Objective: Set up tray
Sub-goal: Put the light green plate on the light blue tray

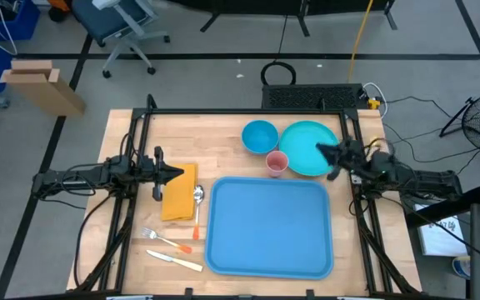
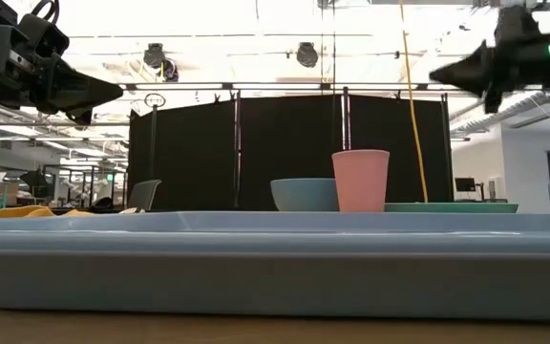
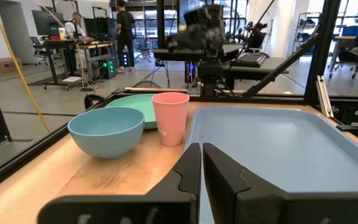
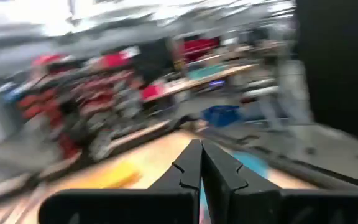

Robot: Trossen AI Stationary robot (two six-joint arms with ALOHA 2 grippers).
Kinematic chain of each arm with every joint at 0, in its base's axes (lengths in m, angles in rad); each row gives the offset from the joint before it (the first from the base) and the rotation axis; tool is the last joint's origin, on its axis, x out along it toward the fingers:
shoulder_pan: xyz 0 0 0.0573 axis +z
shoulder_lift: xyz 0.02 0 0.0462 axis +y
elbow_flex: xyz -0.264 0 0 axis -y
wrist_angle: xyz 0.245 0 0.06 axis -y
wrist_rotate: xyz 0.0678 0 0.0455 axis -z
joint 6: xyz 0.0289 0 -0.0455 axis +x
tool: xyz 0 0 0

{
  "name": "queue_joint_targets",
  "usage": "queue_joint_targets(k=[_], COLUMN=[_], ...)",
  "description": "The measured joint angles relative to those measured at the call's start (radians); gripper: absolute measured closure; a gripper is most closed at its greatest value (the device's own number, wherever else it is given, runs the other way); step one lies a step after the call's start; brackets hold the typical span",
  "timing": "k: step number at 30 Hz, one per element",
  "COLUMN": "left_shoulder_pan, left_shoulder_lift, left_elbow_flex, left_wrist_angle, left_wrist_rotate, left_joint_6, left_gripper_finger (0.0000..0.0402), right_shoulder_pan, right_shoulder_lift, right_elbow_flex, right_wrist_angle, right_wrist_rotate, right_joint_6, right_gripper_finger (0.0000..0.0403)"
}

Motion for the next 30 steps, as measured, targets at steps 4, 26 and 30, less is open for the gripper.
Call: queue_joint_targets(k=[4,26,30], left_shoulder_pan=[0.0,0.0,0.0], left_shoulder_lift=[0.0,0.0,0.0], left_elbow_flex=[0.0,0.0,0.0], left_wrist_angle=[0.005,0.007,0.007], left_wrist_rotate=[0.0,0.0,0.0], left_joint_6=[0.0,0.002,0.008], left_gripper_finger=[0.038,0.038,0.038], right_shoulder_pan=[-0.012,-0.759,-0.883], right_shoulder_lift=[0.135,1.078,1.121], right_elbow_flex=[0.178,0.764,0.766], right_wrist_angle=[-0.256,-0.919,-0.856], right_wrist_rotate=[0.166,-0.167,-0.294], right_joint_6=[0.104,-0.12,-0.213], right_gripper_finger=[0.039,0.0189,0.0186])
